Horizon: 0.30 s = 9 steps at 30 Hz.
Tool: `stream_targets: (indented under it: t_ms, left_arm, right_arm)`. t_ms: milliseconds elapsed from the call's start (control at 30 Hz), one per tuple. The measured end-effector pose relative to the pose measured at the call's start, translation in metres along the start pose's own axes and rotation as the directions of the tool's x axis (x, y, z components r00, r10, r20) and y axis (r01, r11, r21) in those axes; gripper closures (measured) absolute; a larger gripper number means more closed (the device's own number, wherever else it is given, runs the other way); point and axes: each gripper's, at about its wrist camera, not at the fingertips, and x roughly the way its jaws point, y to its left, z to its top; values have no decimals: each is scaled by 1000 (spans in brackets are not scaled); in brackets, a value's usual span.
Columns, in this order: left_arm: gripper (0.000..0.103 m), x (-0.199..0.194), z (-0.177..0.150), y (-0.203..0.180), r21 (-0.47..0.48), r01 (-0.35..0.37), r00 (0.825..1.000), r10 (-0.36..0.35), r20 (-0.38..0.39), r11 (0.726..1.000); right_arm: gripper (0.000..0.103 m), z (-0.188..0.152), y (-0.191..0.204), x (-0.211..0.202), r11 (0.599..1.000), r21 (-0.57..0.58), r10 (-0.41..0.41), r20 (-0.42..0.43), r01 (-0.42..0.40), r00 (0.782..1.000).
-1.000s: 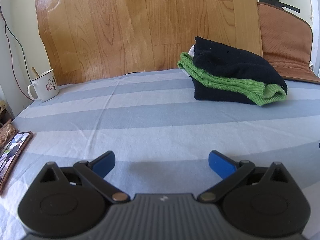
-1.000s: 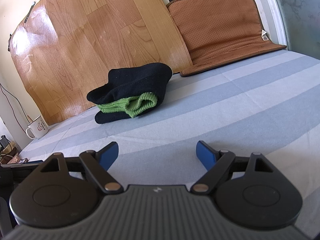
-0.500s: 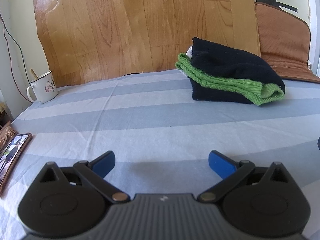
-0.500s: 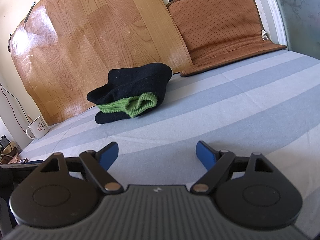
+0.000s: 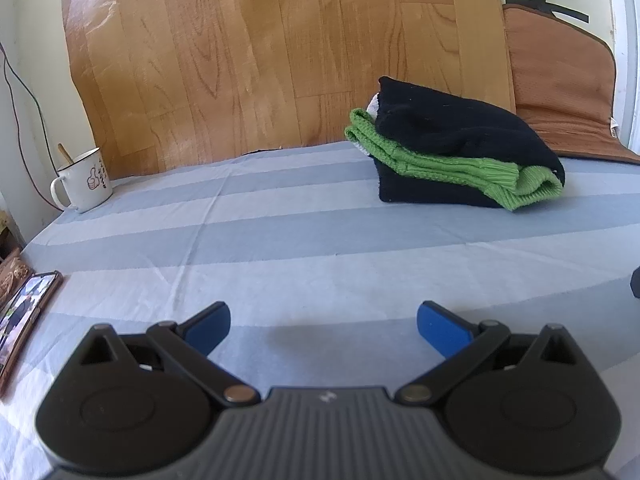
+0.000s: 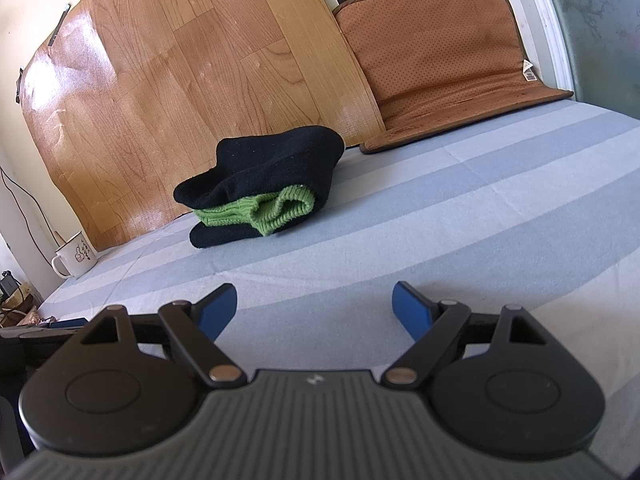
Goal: Fold small clothes
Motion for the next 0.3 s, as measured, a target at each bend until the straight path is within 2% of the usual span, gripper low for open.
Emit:
stream_targets:
  t_ms: [300]
  left_arm:
    - [0, -2, 0, 1, 1, 22, 1000, -22, 11, 1000]
  right_arm:
    - [16, 0, 0, 0, 1000, 0, 0, 0, 0, 1000]
